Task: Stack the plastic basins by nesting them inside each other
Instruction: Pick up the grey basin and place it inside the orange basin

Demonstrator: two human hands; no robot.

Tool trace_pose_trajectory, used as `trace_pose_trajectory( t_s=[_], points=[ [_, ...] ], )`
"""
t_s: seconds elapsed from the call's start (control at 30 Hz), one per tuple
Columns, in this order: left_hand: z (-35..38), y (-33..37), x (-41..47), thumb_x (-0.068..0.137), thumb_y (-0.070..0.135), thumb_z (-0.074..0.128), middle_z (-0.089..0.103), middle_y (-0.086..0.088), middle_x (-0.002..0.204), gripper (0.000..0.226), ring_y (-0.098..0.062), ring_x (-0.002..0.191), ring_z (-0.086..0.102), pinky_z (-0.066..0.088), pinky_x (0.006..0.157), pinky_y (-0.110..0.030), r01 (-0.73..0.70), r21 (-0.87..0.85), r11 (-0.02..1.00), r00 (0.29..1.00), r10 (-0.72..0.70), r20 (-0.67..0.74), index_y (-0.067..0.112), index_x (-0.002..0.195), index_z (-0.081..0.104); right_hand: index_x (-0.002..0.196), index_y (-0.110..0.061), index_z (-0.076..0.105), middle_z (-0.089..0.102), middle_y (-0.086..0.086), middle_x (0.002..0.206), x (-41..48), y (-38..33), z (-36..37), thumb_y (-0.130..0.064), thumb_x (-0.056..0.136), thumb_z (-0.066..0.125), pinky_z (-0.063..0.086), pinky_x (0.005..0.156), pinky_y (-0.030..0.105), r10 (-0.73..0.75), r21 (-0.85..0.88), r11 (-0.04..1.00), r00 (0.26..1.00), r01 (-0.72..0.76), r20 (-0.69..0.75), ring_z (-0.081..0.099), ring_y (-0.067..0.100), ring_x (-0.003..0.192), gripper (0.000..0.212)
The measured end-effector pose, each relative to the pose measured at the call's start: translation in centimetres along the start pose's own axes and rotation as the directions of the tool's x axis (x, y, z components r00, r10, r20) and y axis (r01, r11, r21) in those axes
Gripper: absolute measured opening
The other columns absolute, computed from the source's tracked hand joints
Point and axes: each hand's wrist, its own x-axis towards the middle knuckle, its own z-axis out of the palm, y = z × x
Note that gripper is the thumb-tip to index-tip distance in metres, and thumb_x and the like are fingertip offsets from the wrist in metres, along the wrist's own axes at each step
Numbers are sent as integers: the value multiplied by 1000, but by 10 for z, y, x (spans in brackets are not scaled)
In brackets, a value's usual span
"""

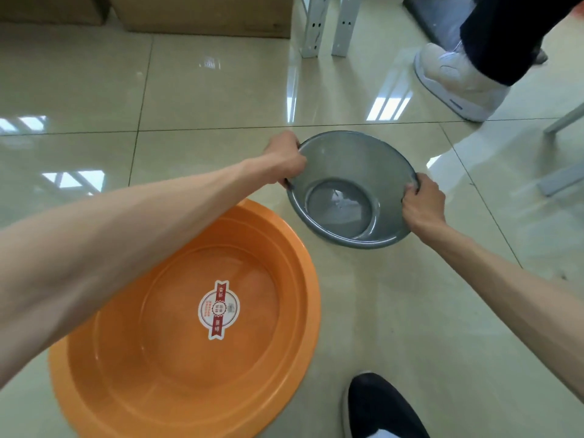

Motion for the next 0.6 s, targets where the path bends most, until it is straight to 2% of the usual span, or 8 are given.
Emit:
trace_pose_trajectory(
  t_s=[0.1,0.23,0.33,0.37,0.43,0.5,0.6],
  points=[
    [-2,0,-4,82,-6,50,70,-22,103,34,-44,81,73,62,57,-50,-13,-9,1000,999,12,-29,-2,110,69,89,-3,50,55,17,88,1,-1,-2,-7,101,36,31,68,31,-56,-39,998,998,55,-17,51,33,83,19],
    [-34,11,-16,76,0,47,73,-21,97,39,-40,81,74,62,55,-48,-41,4,999,992,42,-117,1,107,72,94,8,60,66,30,94,13,-37,-16,-11,98,40,42,69,39,-181,-19,983,983,180,-32,59,35,83,28],
    [-79,19,-38,73,4,46,72,-20,98,45,-38,76,75,63,56,-47,-50,34,998,983,56,-173,1,111,69,95,7,64,71,30,98,11,-81,-29,-14,95,43,48,71,36,-301,-33,953,953,300,-43,66,39,87,29],
    [-96,20,-50,72,4,48,71,-19,100,46,-35,73,75,63,54,-45,-46,38,998,977,53,-206,3,114,68,96,7,65,71,29,96,8,-96,-31,-14,94,44,47,67,32,-340,-36,940,940,339,-42,66,36,81,30],
    [-129,16,-77,80,2,54,72,-14,99,40,-28,71,75,63,53,-39,-40,46,998,958,52,-280,7,117,68,95,4,66,70,25,89,-5,-124,-33,-15,93,46,51,60,28,-419,-3,908,908,419,-6,59,18,59,29],
    [-156,3,-109,87,0,58,73,-11,96,32,-22,72,75,62,51,-32,-52,56,997,937,69,-342,8,114,72,90,-3,69,73,21,87,-28,-145,-33,-19,92,47,56,64,38,-482,63,876,875,479,51,57,6,50,27],
    [-181,-23,-176,86,-2,63,75,-10,92,25,-22,74,74,63,55,-34,-50,1,999,920,47,-390,18,92,78,81,-11,70,70,7,71,-76,-160,-31,-18,92,49,52,56,30,-566,100,825,813,557,135,58,8,44,25]
  ],
)
